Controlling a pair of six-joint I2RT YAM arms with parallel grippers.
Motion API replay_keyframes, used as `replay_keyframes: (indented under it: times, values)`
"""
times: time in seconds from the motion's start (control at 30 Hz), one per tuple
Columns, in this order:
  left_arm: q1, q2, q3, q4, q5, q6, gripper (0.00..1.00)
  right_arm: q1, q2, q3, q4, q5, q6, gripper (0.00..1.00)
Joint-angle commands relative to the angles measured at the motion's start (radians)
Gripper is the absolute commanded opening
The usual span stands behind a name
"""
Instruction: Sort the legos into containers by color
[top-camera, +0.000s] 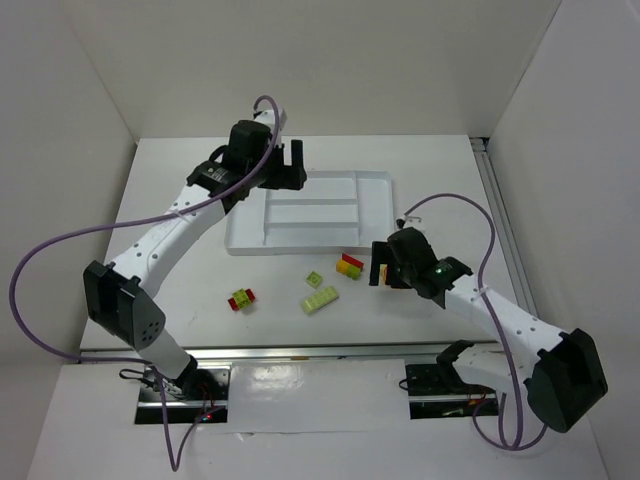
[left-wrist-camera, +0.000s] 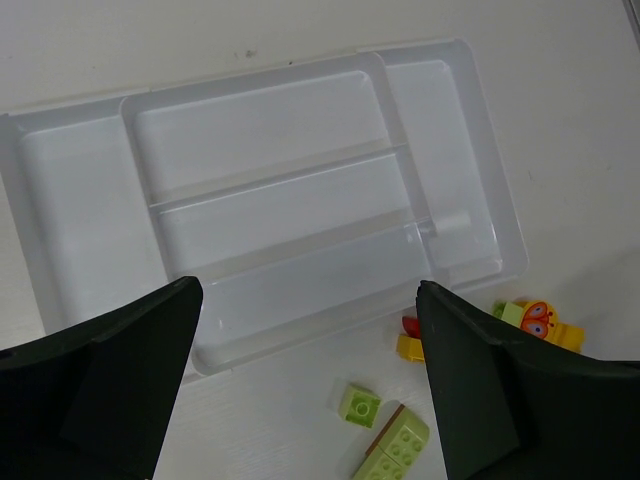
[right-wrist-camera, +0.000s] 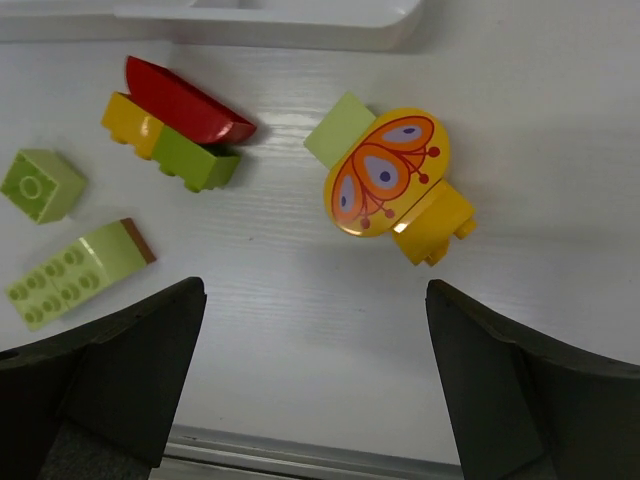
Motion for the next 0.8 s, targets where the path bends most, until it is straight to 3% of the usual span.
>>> replay_keyframes:
  times: [0.0, 0.5, 0.6, 0.77]
  values:
    - [0.005, 0.015, 0.044, 0.0, -0.008, 0.028, 1.0, 0.018, 0.061, 0.023, -0.013, 0.085, 0.054, 0.99]
    - [0.005, 0.066, 0.071, -0.018, 0.027, 0.017, 1.0, 0.018, 0.233, 0.083, -0.023, 0.315, 0.132, 1.0]
    - [0.005, 0.075, 0.071, -0.018, 0.039, 0.017, 1.0, 0.018, 0.258, 0.092, -0.006, 0.349, 0.093, 1.0]
    - [0.005, 0.084, 0.071, -0.027, 0.039, 0.017, 1.0, 0.018, 0.247, 0.054, 0.153, 0.281, -0.056, 1.0]
